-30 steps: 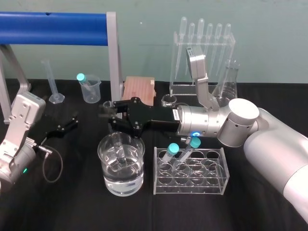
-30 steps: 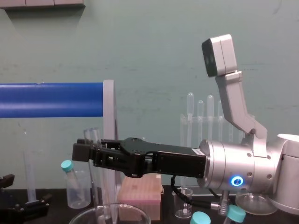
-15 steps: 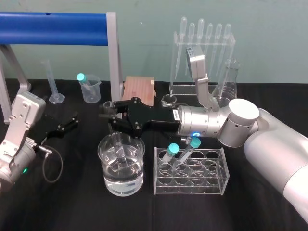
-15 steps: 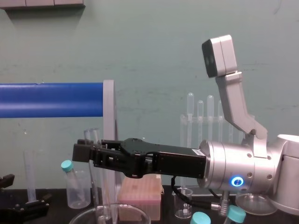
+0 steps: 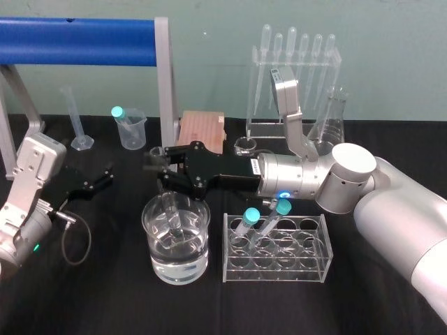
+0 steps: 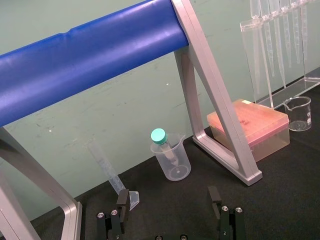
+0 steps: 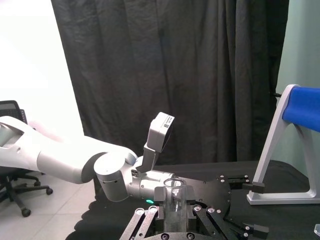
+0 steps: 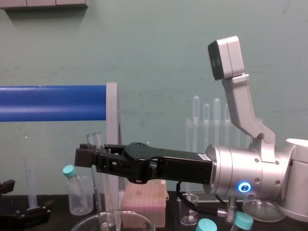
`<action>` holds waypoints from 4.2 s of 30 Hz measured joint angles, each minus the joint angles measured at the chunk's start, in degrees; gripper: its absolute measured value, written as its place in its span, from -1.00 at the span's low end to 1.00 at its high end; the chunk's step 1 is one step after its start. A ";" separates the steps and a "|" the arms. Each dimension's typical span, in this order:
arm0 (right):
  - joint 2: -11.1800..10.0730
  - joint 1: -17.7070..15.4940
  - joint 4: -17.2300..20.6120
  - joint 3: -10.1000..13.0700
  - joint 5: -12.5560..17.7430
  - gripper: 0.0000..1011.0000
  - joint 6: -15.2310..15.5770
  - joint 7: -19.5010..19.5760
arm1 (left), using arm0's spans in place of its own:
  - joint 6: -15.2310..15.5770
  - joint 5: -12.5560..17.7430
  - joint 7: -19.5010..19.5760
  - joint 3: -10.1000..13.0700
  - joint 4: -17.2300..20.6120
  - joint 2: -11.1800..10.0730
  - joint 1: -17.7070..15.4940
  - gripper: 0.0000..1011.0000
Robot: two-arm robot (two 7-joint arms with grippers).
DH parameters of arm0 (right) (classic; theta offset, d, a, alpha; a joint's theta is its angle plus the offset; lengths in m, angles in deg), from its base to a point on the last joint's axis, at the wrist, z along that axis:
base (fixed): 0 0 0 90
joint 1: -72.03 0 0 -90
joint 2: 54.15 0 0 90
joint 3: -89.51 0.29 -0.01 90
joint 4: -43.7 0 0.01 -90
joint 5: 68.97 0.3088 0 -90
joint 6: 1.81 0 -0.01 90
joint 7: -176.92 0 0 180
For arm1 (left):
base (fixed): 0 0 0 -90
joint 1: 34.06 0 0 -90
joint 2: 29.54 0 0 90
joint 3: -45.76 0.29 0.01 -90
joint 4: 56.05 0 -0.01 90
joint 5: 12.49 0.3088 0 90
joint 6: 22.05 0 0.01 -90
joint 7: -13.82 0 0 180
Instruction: Hold the test tube with one hand and immerse one end into the beaker, then return it to the test tube rack.
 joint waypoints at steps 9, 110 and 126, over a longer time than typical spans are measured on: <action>0.00 0.00 0.00 0.00 0.00 -0.52 0.00 0.01 | 0.00 0.00 0.00 0.00 0.00 0.00 0.00 0.98; 0.00 0.00 0.00 0.00 0.00 -0.52 0.00 0.01 | 0.00 0.00 0.00 0.00 0.00 0.00 0.00 0.98; 0.00 0.00 0.00 0.00 0.00 -0.52 0.00 0.01 | 0.00 0.00 0.00 0.00 0.00 0.00 0.00 0.98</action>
